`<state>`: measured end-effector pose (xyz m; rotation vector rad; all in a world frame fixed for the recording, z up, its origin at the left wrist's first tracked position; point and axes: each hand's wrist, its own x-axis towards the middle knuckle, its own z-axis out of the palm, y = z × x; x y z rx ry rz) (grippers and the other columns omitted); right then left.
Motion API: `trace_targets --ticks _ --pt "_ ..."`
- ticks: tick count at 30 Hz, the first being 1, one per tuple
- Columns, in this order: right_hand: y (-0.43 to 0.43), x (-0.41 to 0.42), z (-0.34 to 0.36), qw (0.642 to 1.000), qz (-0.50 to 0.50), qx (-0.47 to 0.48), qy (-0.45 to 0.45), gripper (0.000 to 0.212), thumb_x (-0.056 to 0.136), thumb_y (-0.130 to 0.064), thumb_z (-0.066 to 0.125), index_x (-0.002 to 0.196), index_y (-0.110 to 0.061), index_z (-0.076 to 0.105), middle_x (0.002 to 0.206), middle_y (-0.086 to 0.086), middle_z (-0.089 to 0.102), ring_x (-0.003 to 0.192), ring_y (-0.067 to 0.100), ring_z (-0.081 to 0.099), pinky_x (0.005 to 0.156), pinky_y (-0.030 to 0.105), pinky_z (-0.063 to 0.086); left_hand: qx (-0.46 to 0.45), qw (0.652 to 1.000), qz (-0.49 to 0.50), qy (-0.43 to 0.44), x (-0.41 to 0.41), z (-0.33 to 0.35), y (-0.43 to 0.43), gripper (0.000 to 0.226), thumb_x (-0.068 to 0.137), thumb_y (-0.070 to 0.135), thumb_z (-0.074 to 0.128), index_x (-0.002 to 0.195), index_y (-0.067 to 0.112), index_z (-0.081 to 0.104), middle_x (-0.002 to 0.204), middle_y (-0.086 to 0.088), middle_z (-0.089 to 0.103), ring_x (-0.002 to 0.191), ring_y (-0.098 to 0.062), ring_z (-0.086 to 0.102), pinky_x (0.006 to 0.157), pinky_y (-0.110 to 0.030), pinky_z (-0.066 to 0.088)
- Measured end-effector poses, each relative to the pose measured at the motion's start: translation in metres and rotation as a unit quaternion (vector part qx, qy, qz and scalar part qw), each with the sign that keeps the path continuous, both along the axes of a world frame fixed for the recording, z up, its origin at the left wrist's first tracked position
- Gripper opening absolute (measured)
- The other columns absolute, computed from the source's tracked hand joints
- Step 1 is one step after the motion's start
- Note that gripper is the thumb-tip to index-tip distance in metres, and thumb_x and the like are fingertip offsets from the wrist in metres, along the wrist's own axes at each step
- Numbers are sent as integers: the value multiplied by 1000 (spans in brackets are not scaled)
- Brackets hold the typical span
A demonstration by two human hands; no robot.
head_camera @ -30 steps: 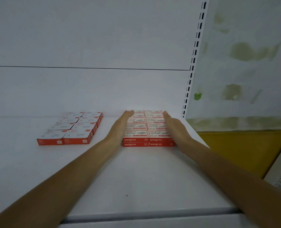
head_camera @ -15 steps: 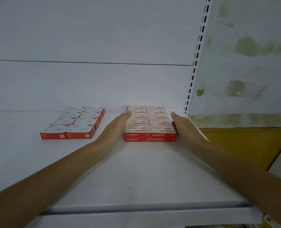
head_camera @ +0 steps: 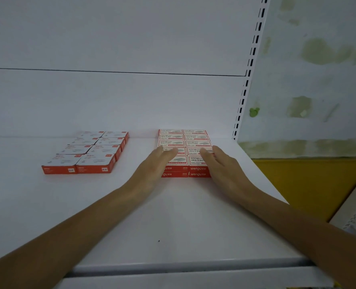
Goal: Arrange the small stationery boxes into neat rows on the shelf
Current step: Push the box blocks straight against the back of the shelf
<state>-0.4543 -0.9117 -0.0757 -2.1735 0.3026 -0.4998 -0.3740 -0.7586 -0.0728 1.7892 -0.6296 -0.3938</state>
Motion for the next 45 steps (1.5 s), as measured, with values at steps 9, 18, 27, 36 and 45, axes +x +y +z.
trace_targets --ticks 9,18,27,36,45 --pt "-16 -16 4 995 -2 -88 44 25 73 -46 69 85 -46 48 83 -29 53 74 -10 53 61 6 36 226 932 118 -257 -15 -1 25 60 81 46 58 130 16 41 121 5 54 104 -10 49 79 -17 37" --pt "-20 -13 -1 983 -53 -174 34 45 74 -44 70 108 -20 52 92 -13 51 71 -1 48 51 5 31 138 943 131 -274 -12 -5 22 45 79 32 67 120 15 57 101 -1 69 71 -5 57 72 -17 44" --pt "-18 -13 -1 987 -59 -147 2 38 78 -47 64 107 -22 58 96 -13 56 77 0 51 53 4 35 118 938 142 -293 -9 -8 22 38 83 29 63 118 14 59 98 -2 70 73 -7 59 73 -19 44" --pt "-32 -6 12 985 14 -145 94 63 76 -55 62 126 -22 44 118 -9 56 83 2 51 56 6 32 292 920 51 -256 4 4 21 100 66 71 55 139 10 24 116 4 58 103 -13 55 74 -24 44" --pt "-63 42 38 993 -46 -79 78 65 91 -54 37 142 -13 30 148 4 33 135 22 32 101 32 28 -9 994 98 45 40 33 -10 79 81 72 23 145 25 17 154 -3 17 141 -20 17 116 -45 12"
